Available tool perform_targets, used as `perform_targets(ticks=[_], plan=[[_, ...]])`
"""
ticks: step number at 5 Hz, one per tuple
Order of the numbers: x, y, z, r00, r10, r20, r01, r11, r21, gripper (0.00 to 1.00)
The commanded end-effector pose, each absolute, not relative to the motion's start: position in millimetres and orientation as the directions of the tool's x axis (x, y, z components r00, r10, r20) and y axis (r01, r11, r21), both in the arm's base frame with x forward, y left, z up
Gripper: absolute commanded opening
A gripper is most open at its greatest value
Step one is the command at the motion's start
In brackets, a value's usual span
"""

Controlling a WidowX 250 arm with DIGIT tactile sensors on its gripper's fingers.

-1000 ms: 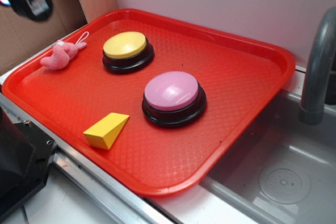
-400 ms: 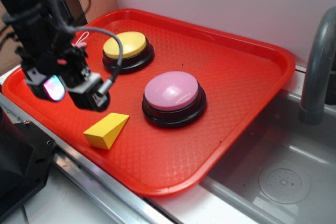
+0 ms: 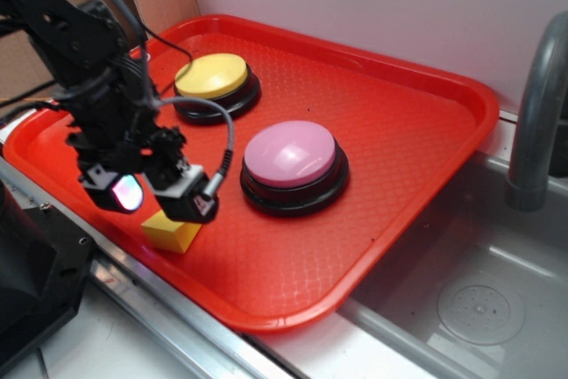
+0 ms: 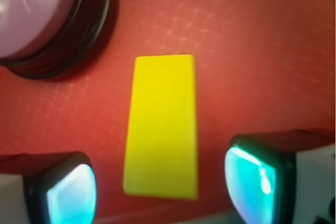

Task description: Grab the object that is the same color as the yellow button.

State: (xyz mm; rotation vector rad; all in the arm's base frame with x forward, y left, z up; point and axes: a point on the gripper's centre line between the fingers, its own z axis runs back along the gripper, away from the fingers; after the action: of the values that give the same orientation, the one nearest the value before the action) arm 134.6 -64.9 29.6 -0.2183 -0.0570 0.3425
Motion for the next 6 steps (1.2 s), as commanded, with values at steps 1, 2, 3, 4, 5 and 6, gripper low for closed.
perform_targets(ticks=[1, 2, 3, 4, 5, 6], plan=[[142.0, -78.3, 17.5, 0.952, 0.301, 0.051, -0.279, 0.925, -0.260, 0.59], [140.7, -77.3, 26.6, 0.935, 0.348, 0.066, -0.328, 0.922, -0.205, 0.00], [145.9, -73.2, 36.1, 0.933, 0.349, 0.082, -0.336, 0.931, -0.142, 0.00], [153.8, -62.8, 53.0, 0.924, 0.370, 0.095, -0.361, 0.927, -0.106, 0.00], [164.4, -43.8, 79.9, 0.915, 0.383, 0.124, -0.373, 0.923, -0.098, 0.00], [172.9, -23.7, 118.0, 0.910, 0.380, 0.164, -0.362, 0.923, -0.127, 0.00]])
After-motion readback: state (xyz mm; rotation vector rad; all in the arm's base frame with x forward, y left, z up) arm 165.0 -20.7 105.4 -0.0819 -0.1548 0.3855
